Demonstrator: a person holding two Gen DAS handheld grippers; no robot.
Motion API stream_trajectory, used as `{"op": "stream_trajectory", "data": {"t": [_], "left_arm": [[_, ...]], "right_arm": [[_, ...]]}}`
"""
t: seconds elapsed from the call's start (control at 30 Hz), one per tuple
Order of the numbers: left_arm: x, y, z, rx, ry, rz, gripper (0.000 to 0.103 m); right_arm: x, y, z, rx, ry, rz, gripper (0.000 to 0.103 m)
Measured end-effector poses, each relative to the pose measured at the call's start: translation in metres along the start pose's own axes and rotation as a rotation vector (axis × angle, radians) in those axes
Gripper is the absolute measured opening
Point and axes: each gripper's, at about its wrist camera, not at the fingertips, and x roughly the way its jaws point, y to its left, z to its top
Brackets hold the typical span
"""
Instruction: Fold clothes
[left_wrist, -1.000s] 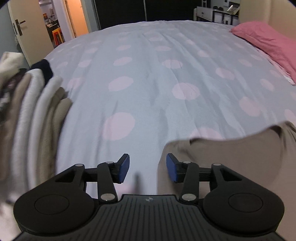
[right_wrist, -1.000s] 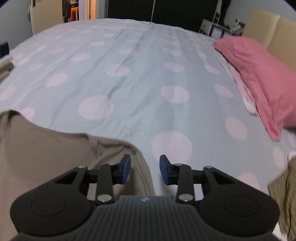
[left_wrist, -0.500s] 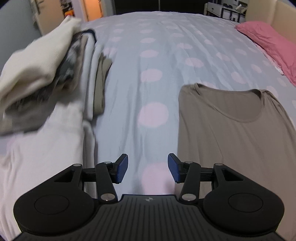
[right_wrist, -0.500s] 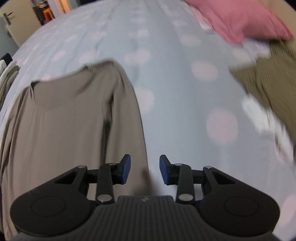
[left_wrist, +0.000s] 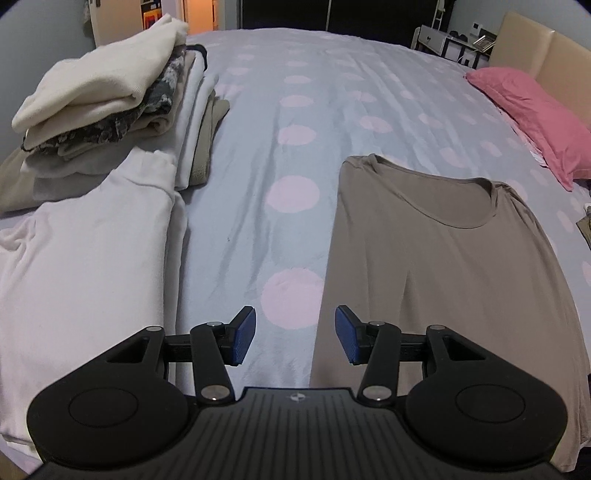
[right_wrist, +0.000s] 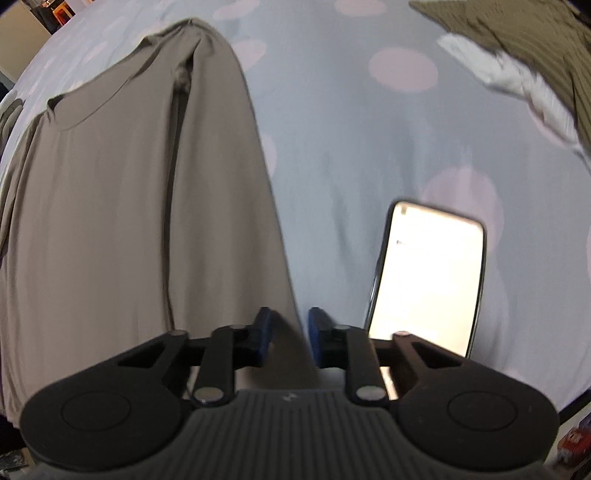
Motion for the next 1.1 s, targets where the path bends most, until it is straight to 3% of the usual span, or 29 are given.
{"op": "stream_trajectory", "data": {"t": [0.23, 0.5, 0.87, 1.07, 1.1], "left_arm": [[0.003, -0.005, 0.001, -0.006, 0.003, -0.013, 0.045], [0.009, -0.007, 0.005, -0.014, 0.016, -0.019, 0.045], [0.029, -0.008, 0.014, -0.04, 0.045, -0.001, 0.045], [0.035, -0.013, 0.022, -0.041, 0.044, -0.023, 0.045], [0.034, -0.014, 0.023, -0.04, 0.04, -0.027, 0.045]], "right_arm": [[-0.033, -0.012, -0.003, 0.047, -0.083, -0.013, 0.001], [-0.077, -0.056, 0.04, 0.106, -0.175, -0.078, 0.001], [-0.055, -0.146, 0.101, 0.248, -0.224, -0.265, 0.001], [-0.044, -0.168, 0.117, 0.276, -0.248, -0.253, 0.002], [-0.044, -0.169, 0.116, 0.278, -0.248, -0.238, 0.006]]}}
